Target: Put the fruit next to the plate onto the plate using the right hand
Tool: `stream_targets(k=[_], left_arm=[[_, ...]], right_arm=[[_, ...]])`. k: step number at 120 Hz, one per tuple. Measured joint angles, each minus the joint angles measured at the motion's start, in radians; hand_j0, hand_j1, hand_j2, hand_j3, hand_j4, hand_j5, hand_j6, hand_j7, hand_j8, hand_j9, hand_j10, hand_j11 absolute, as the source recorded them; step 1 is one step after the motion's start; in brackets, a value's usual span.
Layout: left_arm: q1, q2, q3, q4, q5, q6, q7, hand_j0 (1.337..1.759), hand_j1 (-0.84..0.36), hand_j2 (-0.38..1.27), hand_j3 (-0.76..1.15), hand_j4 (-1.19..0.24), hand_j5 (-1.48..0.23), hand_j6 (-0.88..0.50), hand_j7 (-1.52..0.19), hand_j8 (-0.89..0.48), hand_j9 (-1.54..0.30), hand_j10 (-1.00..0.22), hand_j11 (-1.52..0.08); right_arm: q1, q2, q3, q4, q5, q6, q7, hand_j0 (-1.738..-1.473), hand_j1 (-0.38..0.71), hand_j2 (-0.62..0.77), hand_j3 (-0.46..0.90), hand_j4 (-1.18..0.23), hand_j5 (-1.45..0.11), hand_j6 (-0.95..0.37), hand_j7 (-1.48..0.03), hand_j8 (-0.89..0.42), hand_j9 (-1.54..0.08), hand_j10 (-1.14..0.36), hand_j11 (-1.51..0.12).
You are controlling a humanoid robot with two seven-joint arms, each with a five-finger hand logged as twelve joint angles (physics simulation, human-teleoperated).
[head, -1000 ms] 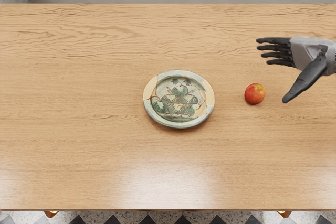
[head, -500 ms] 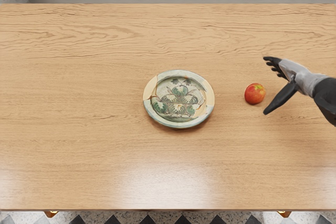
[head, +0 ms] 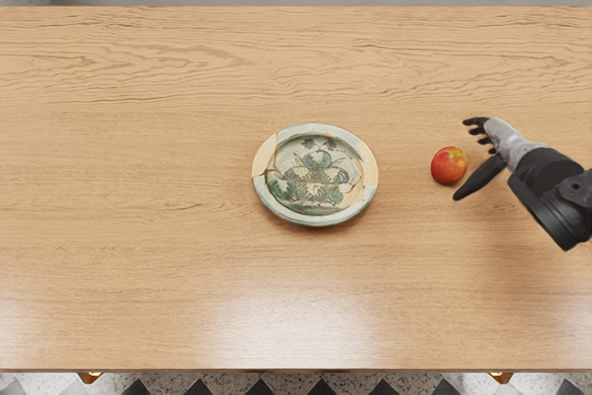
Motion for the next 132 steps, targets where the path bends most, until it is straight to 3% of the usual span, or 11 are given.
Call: stream_targets(k=[16, 32, 80, 124, 132], left_arm=[[0.000, 0.000, 0.000, 0.000, 0.000, 0.000, 0.000, 1.658, 0.07, 0.05, 0.00, -0.23, -0.30, -0.23, -0.30, -0.23, -0.30, -0.23, -0.30], [0.000, 0.000, 0.000, 0.000, 0.000, 0.000, 0.000, 1.658, 0.07, 0.05, 0.00, -0.23, -0.30, -0.23, -0.30, -0.23, -0.30, -0.23, -0.30], [0.000, 0.000, 0.000, 0.000, 0.000, 0.000, 0.000, 1.658, 0.07, 0.05, 0.00, -0.23, -0.30, -0.23, -0.30, -0.23, -0.30, -0.23, -0.30], [0.000, 0.000, 0.000, 0.000, 0.000, 0.000, 0.000, 1.658, 0.07, 0.05, 0.00, -0.23, -0.30, -0.23, -0.30, -0.23, -0.30, -0.23, -0.30], [0.000, 0.000, 0.000, 0.000, 0.000, 0.000, 0.000, 1.658, 0.07, 0.05, 0.00, -0.23, -0.30, -0.23, -0.30, -0.23, -0.30, -0.23, -0.30]], right_arm=[[0.024, 0.025, -0.002, -0.015, -0.009, -0.012, -0.065, -1.658, -0.12, -0.04, 0.00, -0.19, -0.25, -0.20, -0.25, -0.20, -0.25, -0.20, -0.25], [0.037, 0.068, -0.013, -0.047, -0.012, -0.034, -0.089, -1.658, -0.08, -0.04, 0.00, -0.23, -0.30, -0.23, -0.30, -0.23, -0.30, -0.23, -0.30], [0.100, 0.134, -0.139, -0.088, -0.014, -0.054, -0.100, -1.658, 0.05, -0.06, 0.00, -0.33, -0.43, -0.34, -0.43, -0.34, -0.43, -0.34, -0.43], [0.107, 0.136, -0.149, -0.088, -0.012, -0.055, -0.100, -1.657, 0.19, -0.06, 0.00, -0.46, -0.61, -0.47, -0.60, -0.46, -0.61, -0.46, -0.61], [0.109, 0.136, -0.147, -0.088, -0.010, -0.055, -0.100, -1.658, 0.21, -0.02, 0.00, -0.49, -0.64, -0.44, -0.64, -0.49, -0.64, -0.49, -0.64]])
